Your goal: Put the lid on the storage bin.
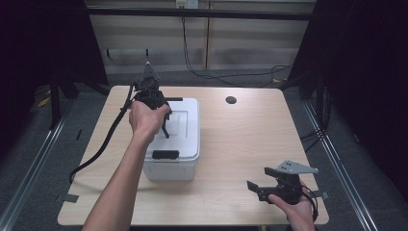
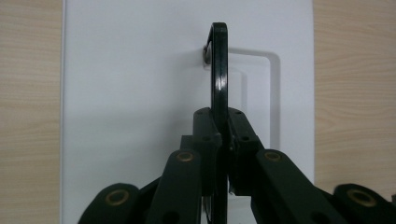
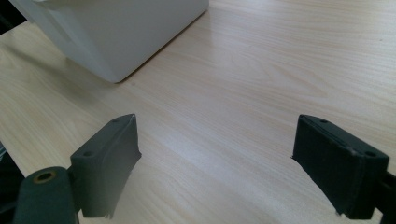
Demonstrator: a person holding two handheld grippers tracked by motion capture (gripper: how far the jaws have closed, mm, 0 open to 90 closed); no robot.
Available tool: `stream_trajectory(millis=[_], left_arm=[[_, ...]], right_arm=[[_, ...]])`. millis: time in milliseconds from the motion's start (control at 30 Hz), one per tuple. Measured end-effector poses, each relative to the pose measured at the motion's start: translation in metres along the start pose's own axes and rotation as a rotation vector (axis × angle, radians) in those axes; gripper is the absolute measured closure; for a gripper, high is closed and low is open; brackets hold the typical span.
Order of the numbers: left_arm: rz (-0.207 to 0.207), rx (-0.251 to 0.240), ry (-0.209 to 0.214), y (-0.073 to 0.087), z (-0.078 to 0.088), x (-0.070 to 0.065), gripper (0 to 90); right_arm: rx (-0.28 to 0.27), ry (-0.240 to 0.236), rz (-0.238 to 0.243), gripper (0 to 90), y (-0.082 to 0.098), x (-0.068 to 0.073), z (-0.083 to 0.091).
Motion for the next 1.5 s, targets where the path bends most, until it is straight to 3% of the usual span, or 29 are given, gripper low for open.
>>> stream_trajectory(millis=[600,1000,1333,1500], left_arm=[[-0.035,0.053,0.000,0.005,-0.005,-0.003,83.9],[-0.043,0.040,0.005,0.005,-0.009,-0.003,83.1],[-0.089,0.042,0.007,0.003,-0.010,-0.003,79.9],[-0.089,0.038,0.022,0.002,-0.008,0.001,77.5]], right_arm=[[-0.001,-0.001,0.001,13.8,0.000,0.000,0.000],[0.000,-0.001,0.003,13.8,0.000,0.000,0.000],[0.001,-0.003,0.004,13.8,0.000,0.000,0.000],[0.001,-0.003,0.003,13.8,0.000,0.000,0.000]])
Point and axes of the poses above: each handheld gripper's, and its own axes: z roughly backward along the jaws, y roughly out of its underside, x roughly to its left, the point moved 5 cm from there along -z, roughly forward along the jaws, and after that the axes turned 11 degrees about -x, right-handed, at the moved point
